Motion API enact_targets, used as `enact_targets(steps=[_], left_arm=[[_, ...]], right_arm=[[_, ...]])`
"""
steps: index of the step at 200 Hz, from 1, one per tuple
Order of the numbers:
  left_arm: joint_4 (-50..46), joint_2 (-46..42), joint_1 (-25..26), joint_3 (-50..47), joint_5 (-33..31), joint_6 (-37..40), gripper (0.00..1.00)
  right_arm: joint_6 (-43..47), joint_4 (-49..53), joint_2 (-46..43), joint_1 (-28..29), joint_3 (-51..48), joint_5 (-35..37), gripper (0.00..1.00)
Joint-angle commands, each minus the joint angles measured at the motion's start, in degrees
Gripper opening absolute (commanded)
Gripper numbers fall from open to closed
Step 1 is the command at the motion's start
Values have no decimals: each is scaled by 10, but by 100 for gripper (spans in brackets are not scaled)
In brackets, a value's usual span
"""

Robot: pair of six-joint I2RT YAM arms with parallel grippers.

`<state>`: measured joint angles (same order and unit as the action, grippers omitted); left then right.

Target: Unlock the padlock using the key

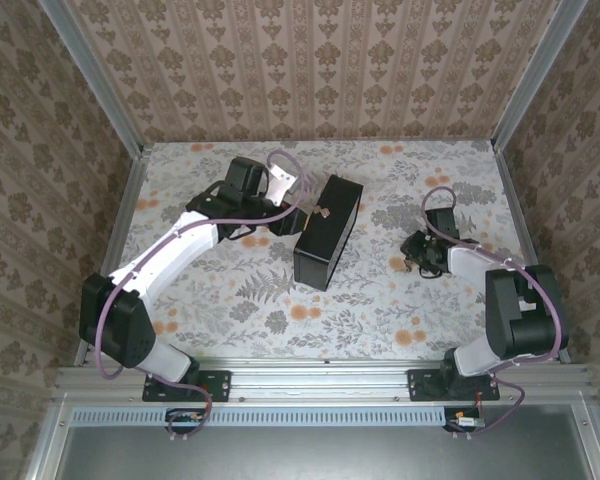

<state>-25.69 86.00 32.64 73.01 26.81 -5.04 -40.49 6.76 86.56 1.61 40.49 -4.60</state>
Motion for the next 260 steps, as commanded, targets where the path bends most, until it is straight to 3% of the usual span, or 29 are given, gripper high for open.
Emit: enact_targets(steps=[1,24,38,48,64,81,146,212,240,260], left_arm=[[12,-13,-15,-6,-33,-22,43],[18,-7,-31,-13,-27,-32,43],[18,4,-34,-13,-10,-35,43],[19,13,-35,-13,4,-41,43],[33,22,-34,-17,35,-58,42],[62,22,-34,-28,64,-81,43],[86,48,-32,-43,124,-117,42],[90,21,-62,-67,106,-133,38],[50,-6,-90,-56,69,-102,37],[7,3,-86,-35,32,-65,37]], right_arm=[[51,38,1,-13,29,-12,52],[86,79,-51,-9,53,-8,59],[96,82,-83,11,64,-26,48],[80,47,-86,30,57,-79,38],[27,-44,-51,62,31,-174,22],[-37,-160,-4,110,1,-229,14],[-150,-354,125,220,3,-219,8],[-162,-330,263,296,167,-208,6],[-131,-224,318,319,294,-191,9],[-94,-117,311,310,323,-156,15]])
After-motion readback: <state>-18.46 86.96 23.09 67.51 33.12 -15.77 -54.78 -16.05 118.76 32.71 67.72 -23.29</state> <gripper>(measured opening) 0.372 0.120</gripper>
